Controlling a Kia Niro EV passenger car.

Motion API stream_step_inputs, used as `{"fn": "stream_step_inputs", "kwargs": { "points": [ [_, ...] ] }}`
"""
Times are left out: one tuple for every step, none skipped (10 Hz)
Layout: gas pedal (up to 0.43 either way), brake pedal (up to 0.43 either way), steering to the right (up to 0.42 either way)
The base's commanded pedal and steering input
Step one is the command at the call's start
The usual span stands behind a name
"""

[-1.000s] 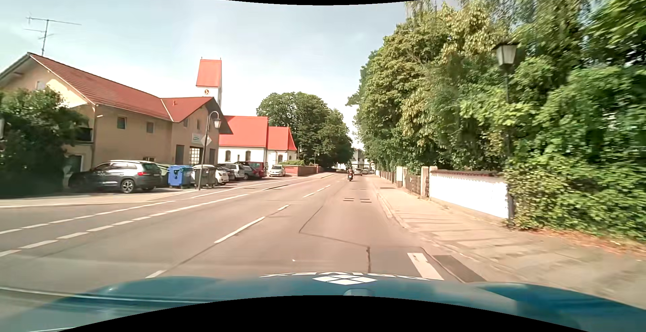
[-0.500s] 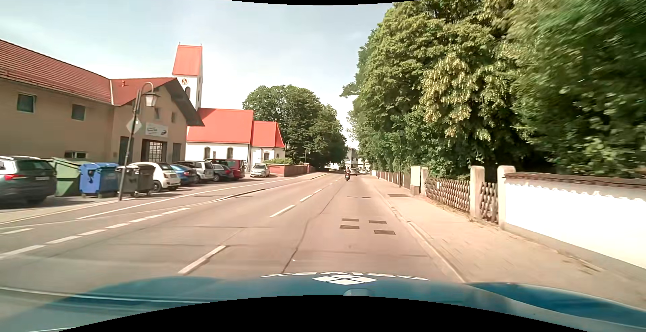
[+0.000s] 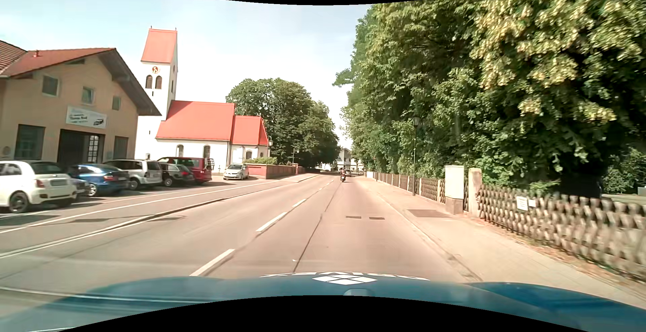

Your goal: Follow the waypoints while adhering to traffic rules and regulations

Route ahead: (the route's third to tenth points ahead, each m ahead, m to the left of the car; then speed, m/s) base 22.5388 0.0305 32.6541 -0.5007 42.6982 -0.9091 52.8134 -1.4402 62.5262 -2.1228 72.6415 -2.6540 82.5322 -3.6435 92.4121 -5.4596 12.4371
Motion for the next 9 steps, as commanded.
{"fn": "stream_step_inputs", "kwargs": {
  "points": [
    [0.039, 0.000, 0.020],
    [0.039, 0.000, 0.019],
    [0.039, 0.000, 0.019],
    [0.039, 0.000, 0.018],
    [0.039, 0.000, 0.018],
    [0.039, 0.000, 0.017],
    [0.039, 0.000, 0.016],
    [0.039, 0.000, 0.014],
    [0.039, 0.000, 0.011]
  ]
}}
